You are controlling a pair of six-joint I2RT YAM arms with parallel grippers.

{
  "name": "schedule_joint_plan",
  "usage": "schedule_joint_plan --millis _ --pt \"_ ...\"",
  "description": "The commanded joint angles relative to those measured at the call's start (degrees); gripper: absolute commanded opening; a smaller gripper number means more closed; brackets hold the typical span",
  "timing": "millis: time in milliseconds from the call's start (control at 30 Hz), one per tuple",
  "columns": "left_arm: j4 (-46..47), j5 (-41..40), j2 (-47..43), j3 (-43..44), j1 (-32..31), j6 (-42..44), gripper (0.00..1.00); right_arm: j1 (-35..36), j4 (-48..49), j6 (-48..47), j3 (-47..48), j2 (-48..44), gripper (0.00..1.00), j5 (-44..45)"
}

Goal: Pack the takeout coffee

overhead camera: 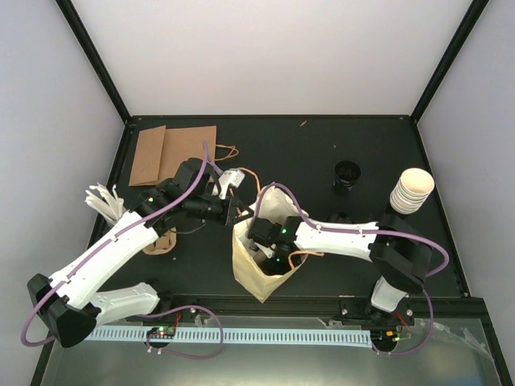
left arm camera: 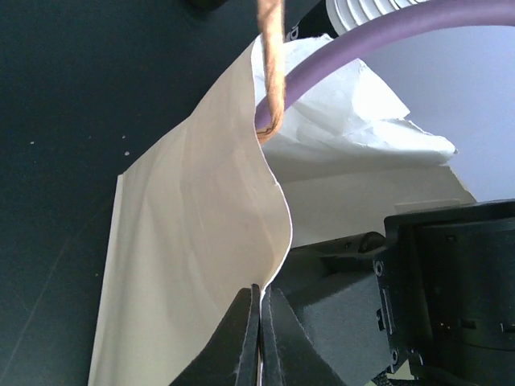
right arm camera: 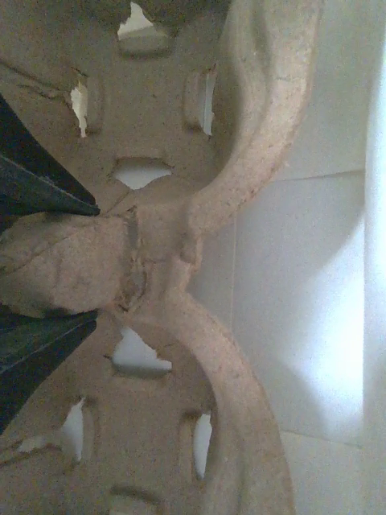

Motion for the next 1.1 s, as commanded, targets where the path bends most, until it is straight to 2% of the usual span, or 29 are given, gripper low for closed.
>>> schedule_joint_plan --millis 0,433,467,567,600,667,833,1067 --pt "1.54 3.09 -0.50 4.92 -0.71 2.64 0.02 0.05 0.46 -1.54 -2.05 3.21 0.32 -0.11" --pt "2.22 3.98 -1.12 5.24 -0.67 2.59 0.01 0.05 2.50 -2.04 -1.74 4.81 0.35 2.87" --pt "2.21 3.99 -1.13 5.16 -0.66 2.63 0.02 0.05 2.42 -2.07 -1.66 4.41 0.39 2.93" --pt "2.21 4.02 -1.01 5.15 -0.58 2.65 0.01 0.11 2.14 -2.00 -1.52 3.02 0.73 3.25" --pt "2.14 3.99 -0.96 5.15 -0.54 2.67 0.01 0.12 2.09 -1.99 -1.52 2.41 0.82 3.42" --pt "2.06 4.09 -0.87 5.11 -0.58 2.64 0.02 0.09 1.85 -1.90 -1.36 0.99 0.92 3.60" --pt "1.95 4.27 -0.79 5.32 -0.55 2.86 0.02 0.18 -0.24 -1.93 0.18 -1.27 1.00 4.14" --pt "1.35 4.52 -0.54 5.34 -0.55 3.09 0.02 0.22 -3.90 -1.56 4.21 -5.90 1.00 6.10"
